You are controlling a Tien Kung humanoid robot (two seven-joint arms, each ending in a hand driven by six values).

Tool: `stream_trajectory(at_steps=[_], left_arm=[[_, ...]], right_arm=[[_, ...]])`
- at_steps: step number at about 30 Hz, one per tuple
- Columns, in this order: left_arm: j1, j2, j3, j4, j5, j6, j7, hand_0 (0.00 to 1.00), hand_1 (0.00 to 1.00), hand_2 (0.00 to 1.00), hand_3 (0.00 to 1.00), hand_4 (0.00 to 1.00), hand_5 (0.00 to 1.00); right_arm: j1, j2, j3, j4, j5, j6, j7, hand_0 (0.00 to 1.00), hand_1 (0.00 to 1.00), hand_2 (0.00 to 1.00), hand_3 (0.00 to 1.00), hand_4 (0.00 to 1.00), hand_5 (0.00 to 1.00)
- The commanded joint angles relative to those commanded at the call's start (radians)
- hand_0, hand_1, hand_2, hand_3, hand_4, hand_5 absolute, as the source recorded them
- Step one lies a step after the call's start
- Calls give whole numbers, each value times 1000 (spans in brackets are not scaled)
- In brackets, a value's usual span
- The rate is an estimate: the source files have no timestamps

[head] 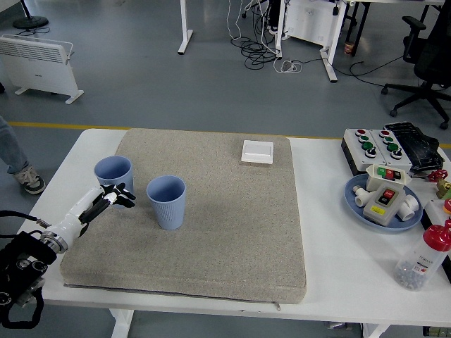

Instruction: Push cup pick cup insert cup

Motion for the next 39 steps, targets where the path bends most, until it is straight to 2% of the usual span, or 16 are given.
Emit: stream_trajectory(at_steps=[4,8,11,15,16,21,22,27,28,30,33,34,36,39], left_arm=[[-17,-5,14,26,-9,-1,-4,757,582,536,516,551,998],[-23,-3,14,28,-8,-1,-6,757,582,536,516,551,998],[-19,0,5,20,-3,-1,-6,745,580,536,515,549,998],[10,19,-31,-35,15,1,-5,745,580,536,515,549,998],[14,22,-35,-44,18,1,-5,687,569,529,512,546,998],[55,52,-82,-133,48,6,-1,687,569,529,512,546,998],[61,57,-91,-149,53,7,0,560,537,512,507,545,998],[95,98,-147,-256,85,14,3,560,537,512,507,545,998],[101,107,-163,-289,95,17,1,471,522,507,504,572,998],[104,112,-176,-319,106,21,-1,471,522,507,504,572,998],[90,127,-208,-412,144,34,-7,471,522,507,504,572,998],[85,131,-209,-434,152,36,-3,655,676,665,640,760,849],[63,142,-204,-484,186,33,42,655,676,665,640,760,849],[11,155,-167,-534,286,20,162,655,676,665,640,760,849]], right_arm=[[1,0,0,0,-2,0,0,724,647,648,578,126,474],[1,0,1,0,-3,0,0,724,647,648,578,126,474],[1,0,2,0,-3,0,1,724,647,648,578,127,475],[0,0,3,0,1,0,2,724,647,648,578,127,475],[0,0,3,0,0,0,2,724,648,649,578,126,475],[-1,0,6,0,-3,0,1,724,648,649,578,126,475],[-1,0,7,0,-4,0,1,724,646,649,578,127,474],[-3,-1,8,0,-6,0,1,724,646,649,578,127,474],[-4,-1,9,0,-6,0,1,724,647,649,578,126,474],[-4,-1,9,0,-6,-1,1,724,647,649,578,126,474],[-5,0,10,0,-6,-1,1,724,647,649,578,126,474],[-6,0,10,0,-6,-1,1,724,648,648,578,127,474],[-7,0,8,0,-3,-1,0,724,648,648,578,127,474],[-8,-1,8,0,-1,-2,0,724,648,648,578,127,474]])
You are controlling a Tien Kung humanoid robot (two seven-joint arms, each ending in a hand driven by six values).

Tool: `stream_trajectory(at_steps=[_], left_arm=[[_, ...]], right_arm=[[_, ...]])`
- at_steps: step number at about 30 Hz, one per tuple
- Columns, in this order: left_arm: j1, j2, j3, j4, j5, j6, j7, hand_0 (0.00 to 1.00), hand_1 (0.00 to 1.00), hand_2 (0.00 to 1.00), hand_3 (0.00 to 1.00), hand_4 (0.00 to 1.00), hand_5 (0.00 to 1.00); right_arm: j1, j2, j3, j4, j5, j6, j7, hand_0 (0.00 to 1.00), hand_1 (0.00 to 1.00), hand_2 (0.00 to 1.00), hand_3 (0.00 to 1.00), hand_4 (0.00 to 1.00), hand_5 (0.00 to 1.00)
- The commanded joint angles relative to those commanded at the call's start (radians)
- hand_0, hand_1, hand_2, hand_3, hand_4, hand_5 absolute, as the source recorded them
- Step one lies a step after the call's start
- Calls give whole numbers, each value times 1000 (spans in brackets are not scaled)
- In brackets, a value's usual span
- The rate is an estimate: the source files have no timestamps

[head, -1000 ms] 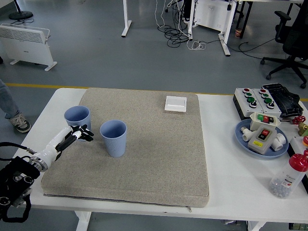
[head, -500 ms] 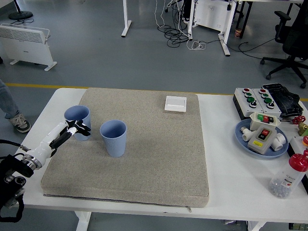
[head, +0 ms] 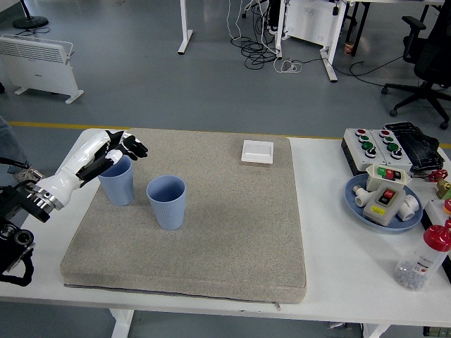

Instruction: Push cup pick cup insert cup

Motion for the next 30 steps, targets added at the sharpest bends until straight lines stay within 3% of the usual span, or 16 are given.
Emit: stream_trajectory(at_steps=[1,6,7,9,12,13,18,24,25,30], left_arm=[[-21,3,22,-5,31,-6,39,915,892,989,915,925,746],[-125,5,152,20,140,-57,183,915,892,989,915,925,746],[-145,3,178,27,157,-66,204,975,951,998,998,998,640],[-194,-3,240,51,194,-90,246,975,951,998,998,998,640],[-238,-14,298,77,214,-105,272,975,951,998,998,998,640],[-255,-19,320,88,220,-110,279,998,992,998,998,998,554],[-302,-34,383,120,229,-147,323,998,992,998,998,998,554],[-334,-49,431,150,238,-165,337,998,985,998,998,998,524],[-335,-49,432,150,239,-165,338,971,953,998,998,976,396],[-350,-61,450,172,250,-163,332,971,953,998,998,976,396]], right_arm=[[0,0,-1,0,0,0,0,724,647,649,578,127,475],[-3,0,-5,0,5,-1,-1,724,647,649,578,127,475],[-3,0,-6,0,6,-1,-1,724,648,649,578,127,475],[-4,-1,-9,0,10,-2,-1,724,648,649,578,127,475],[-6,-1,-12,0,14,-2,-1,724,648,649,578,127,475],[-6,-1,-13,0,16,-2,-1,725,648,649,578,128,475],[-4,-2,-14,0,18,-2,-1,725,648,649,578,128,475],[-1,-4,-14,0,19,-3,-1,725,648,650,578,128,476],[-1,-4,-14,0,19,-3,-1,725,648,649,578,128,476],[1,-5,-12,0,18,-3,-1,725,648,649,578,128,476]])
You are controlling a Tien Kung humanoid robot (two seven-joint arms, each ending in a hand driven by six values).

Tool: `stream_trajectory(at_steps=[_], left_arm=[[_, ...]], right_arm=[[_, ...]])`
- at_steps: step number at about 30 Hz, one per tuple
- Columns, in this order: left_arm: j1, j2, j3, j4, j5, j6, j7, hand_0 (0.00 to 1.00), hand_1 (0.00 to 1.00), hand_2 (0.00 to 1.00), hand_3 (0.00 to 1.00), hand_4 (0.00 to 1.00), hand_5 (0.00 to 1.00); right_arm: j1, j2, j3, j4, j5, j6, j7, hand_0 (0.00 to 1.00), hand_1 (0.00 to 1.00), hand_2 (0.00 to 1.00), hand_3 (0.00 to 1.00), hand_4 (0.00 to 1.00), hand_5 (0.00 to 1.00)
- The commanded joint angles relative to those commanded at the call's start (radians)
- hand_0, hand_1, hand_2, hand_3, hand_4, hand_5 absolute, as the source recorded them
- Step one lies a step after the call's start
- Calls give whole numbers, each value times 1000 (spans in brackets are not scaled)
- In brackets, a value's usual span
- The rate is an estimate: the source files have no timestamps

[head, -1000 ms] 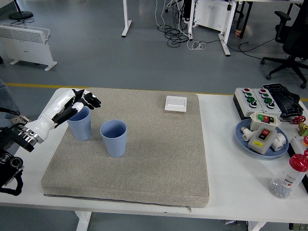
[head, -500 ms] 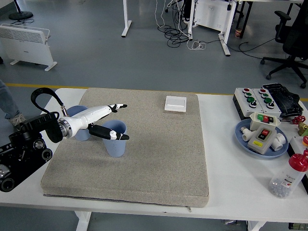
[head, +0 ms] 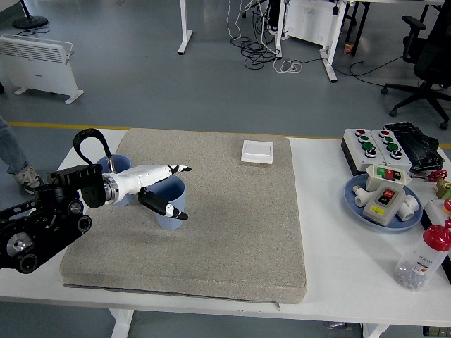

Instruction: Push cup pick cup insert cup

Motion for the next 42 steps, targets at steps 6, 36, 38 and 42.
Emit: stream_trajectory(at_steps=[6,36,38,42], left_arm=[[-7,0,12,12,35,0,-14,769,826,970,886,806,154],[-50,163,-276,-322,-75,-139,244,461,497,508,446,344,2],[-69,172,-306,-291,-67,-142,247,475,512,512,446,350,2],[-101,178,-337,-201,-25,-144,242,475,512,512,446,350,2]], right_arm=[[1,0,0,0,2,0,0,725,647,649,579,129,477],[2,-2,13,0,-4,-1,2,725,648,650,579,129,475],[2,-3,12,0,-4,-1,1,725,648,648,578,130,477],[2,-4,9,0,-1,-1,1,725,648,648,578,130,477]])
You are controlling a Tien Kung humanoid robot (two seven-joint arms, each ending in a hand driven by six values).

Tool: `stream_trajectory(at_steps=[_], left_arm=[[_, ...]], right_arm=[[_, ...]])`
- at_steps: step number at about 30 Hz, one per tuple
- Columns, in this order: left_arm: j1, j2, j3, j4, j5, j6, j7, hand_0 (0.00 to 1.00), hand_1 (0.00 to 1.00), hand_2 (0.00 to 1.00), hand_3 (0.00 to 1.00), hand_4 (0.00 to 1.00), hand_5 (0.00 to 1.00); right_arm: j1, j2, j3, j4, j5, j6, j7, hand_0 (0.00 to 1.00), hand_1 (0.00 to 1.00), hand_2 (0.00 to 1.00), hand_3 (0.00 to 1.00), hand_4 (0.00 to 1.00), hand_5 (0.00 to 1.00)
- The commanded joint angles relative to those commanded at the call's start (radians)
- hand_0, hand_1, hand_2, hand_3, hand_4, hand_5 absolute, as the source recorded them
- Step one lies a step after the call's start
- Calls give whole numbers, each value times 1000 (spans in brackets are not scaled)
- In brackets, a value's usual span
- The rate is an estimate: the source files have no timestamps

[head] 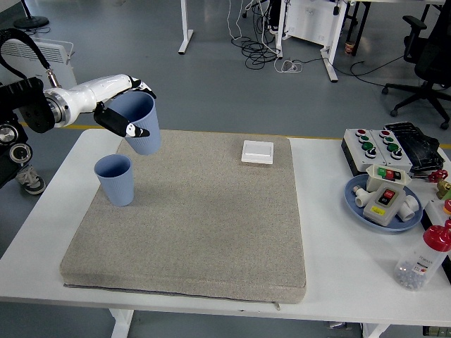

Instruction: Push cup pick cup insert cup

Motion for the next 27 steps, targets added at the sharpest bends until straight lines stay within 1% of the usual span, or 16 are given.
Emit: stream_trajectory(at_steps=[1,3,6,9,14,20,24,27], left_arm=[[-11,-1,3,33,14,0,-2,488,513,516,443,359,2],[-14,-2,4,52,18,-1,-2,488,513,516,443,359,2],[-34,-10,27,120,31,-2,-9,488,513,516,443,359,2],[-45,-21,46,172,33,-1,-17,490,514,518,443,366,2],[-52,-36,82,221,23,4,-34,494,515,519,442,368,2],[-52,-51,119,258,10,7,-46,495,518,519,443,370,2],[-52,-57,137,276,9,8,-46,495,518,519,443,370,2],[-53,-55,158,287,8,8,-47,496,521,522,445,375,2]], right_arm=[[0,0,-1,0,0,0,0,725,648,647,578,130,477],[0,0,-1,0,0,0,0,725,648,647,578,130,477],[1,-1,-2,0,1,0,1,725,648,647,578,130,477],[2,-1,-2,0,1,0,1,725,648,649,578,130,476],[0,0,-3,0,3,0,1,724,648,650,578,129,476],[-2,1,-5,0,4,0,0,724,648,650,578,129,476],[-3,1,-6,0,4,0,1,724,648,650,578,129,476],[-4,1,-7,0,5,0,1,724,648,649,578,129,476]])
